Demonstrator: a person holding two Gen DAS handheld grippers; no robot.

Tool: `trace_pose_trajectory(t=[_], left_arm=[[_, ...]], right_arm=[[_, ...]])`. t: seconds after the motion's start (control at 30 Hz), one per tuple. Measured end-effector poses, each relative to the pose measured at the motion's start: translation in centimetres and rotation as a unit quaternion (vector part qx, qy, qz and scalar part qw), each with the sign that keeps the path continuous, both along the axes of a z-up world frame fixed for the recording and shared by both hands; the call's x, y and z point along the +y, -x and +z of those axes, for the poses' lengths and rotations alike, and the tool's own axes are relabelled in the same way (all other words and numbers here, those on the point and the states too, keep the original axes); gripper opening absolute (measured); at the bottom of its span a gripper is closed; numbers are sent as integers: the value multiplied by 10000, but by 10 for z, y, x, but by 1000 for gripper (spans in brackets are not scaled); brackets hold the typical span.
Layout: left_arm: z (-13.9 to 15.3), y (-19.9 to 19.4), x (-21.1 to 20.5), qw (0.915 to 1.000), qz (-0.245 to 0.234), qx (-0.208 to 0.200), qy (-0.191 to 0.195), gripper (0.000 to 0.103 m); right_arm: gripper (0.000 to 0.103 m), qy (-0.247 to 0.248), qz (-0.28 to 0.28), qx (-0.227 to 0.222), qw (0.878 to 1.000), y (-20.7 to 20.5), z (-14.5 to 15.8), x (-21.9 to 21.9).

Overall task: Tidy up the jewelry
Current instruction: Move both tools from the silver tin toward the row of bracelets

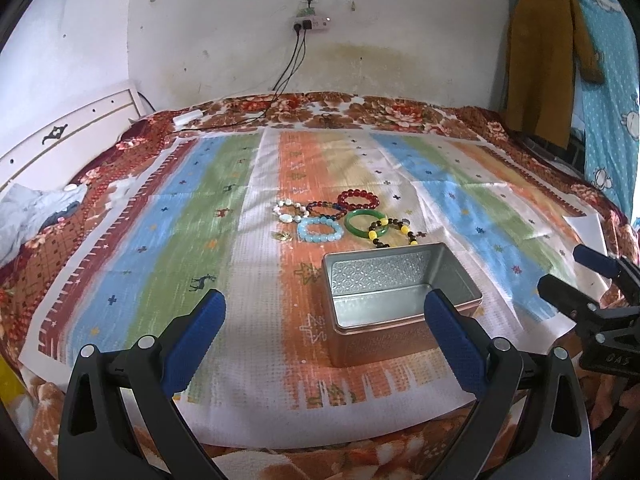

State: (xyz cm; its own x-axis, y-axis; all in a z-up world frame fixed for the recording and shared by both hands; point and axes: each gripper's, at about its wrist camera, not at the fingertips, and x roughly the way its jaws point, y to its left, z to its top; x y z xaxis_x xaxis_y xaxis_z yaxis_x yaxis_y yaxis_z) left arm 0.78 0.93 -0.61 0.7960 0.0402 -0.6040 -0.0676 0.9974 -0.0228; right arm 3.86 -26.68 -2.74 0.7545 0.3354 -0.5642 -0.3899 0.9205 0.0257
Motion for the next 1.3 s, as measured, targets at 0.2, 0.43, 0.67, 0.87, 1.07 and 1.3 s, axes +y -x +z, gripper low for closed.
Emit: trace_pose_trajectory(t=[0.2,0.43,0.67,0.87,1.07,1.3], left_arm=[[0,0,-6,9998,10,-44,-191,98],[0,0,-6,9999,31,-26,-145,98],[0,1,-3,9999,87,15,-95,98],[-1,2,1,9999,101,44,-77,98],[-3,-3,7,9999,60,132,23,98],[-7,-30,20,9985,239,445,186,98]], right_arm=[[99,-10,-21,58,10000,-3,-1,-1],[99,-129,21,285,9995,-9,-4,-3],[99,-137,7,274,9995,-9,-3,-2],[99,-80,16,273,9996,-10,-3,-1],[99,-111,2,352,9993,-17,-3,0],[99,-139,-67,369,9992,-37,3,1]])
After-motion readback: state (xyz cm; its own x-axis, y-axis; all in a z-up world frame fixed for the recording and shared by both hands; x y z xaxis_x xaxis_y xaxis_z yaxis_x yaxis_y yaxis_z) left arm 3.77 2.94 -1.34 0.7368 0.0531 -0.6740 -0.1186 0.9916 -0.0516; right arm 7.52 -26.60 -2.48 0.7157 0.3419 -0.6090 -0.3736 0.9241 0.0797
